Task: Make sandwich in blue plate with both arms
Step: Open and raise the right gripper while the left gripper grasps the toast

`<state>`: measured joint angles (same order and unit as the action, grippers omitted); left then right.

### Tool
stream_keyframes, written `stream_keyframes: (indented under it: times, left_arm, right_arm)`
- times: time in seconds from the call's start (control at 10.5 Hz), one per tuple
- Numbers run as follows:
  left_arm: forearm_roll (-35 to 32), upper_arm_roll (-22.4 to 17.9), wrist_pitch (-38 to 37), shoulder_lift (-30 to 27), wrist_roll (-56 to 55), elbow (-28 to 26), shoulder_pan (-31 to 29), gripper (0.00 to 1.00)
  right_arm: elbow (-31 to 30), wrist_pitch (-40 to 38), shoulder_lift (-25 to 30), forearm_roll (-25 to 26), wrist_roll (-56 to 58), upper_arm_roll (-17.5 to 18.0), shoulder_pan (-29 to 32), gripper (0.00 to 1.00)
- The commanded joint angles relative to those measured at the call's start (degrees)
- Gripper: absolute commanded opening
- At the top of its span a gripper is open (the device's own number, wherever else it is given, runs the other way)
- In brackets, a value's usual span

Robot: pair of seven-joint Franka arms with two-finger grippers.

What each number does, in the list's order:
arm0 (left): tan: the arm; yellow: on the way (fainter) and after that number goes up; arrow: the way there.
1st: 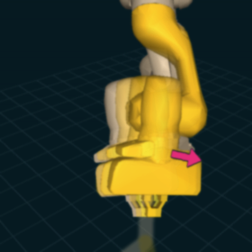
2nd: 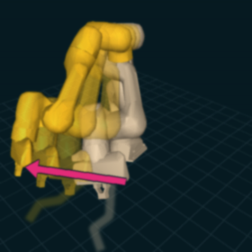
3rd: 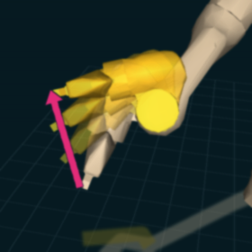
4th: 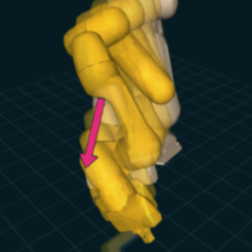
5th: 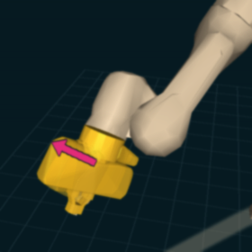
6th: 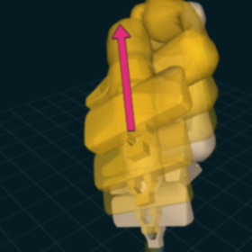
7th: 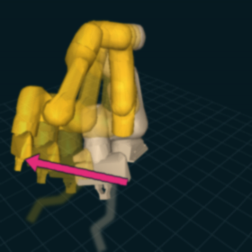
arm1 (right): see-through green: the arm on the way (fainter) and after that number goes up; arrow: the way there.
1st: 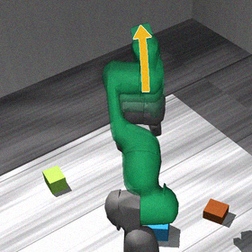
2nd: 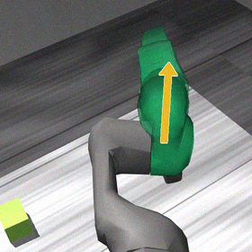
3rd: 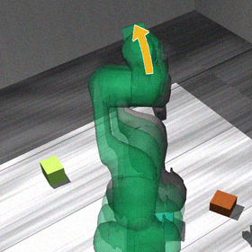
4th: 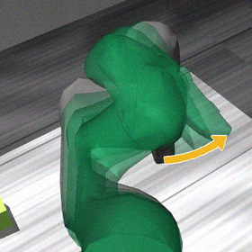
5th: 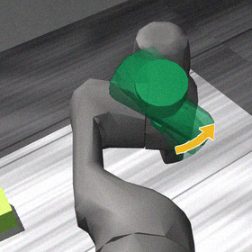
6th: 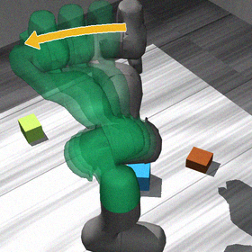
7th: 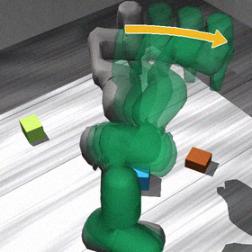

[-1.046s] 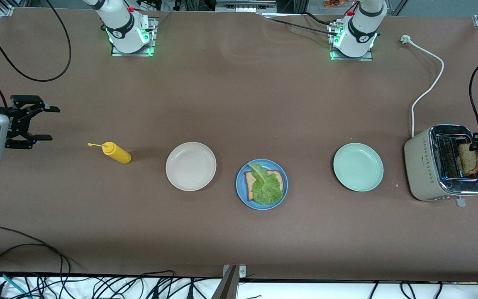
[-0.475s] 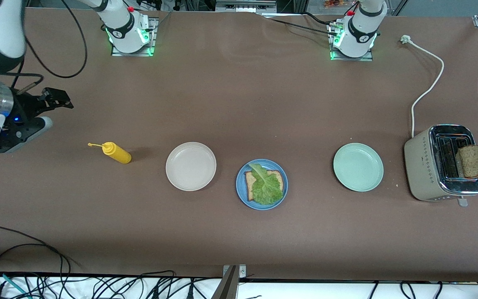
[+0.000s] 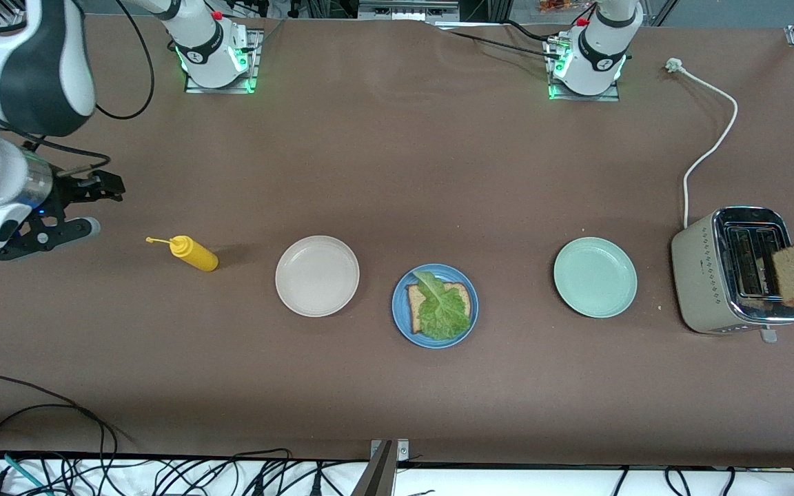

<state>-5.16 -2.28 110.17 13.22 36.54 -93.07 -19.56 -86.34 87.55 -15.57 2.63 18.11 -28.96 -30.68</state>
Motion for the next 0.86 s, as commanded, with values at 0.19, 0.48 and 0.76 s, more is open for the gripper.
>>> stream_keyframes:
  times: [0.19, 0.48, 0.76]
  left_arm:
    - [1.64, 0.08, -2.85, -2.59, 2.84, 2.19, 3.12, 0.0]
    - [6.21, 0.17, -4.08, -2.24, 3.01, 1.14, 3.38, 0.0]
    - [12.79, 2.26, -5.49, -1.45, 1.18, -2.72, 6.71, 0.0]
  right_arm:
    - [-20.06, 13.94, 15.72, 4.58, -13.96, 0.74, -5.27, 1.0]
    - [-19.4, 13.79, 15.75, 4.49, -14.15, 0.66, -5.18, 1.0]
    - [-18.34, 12.56, 15.92, 4.4, -14.16, 0.31, -5.09, 1.0]
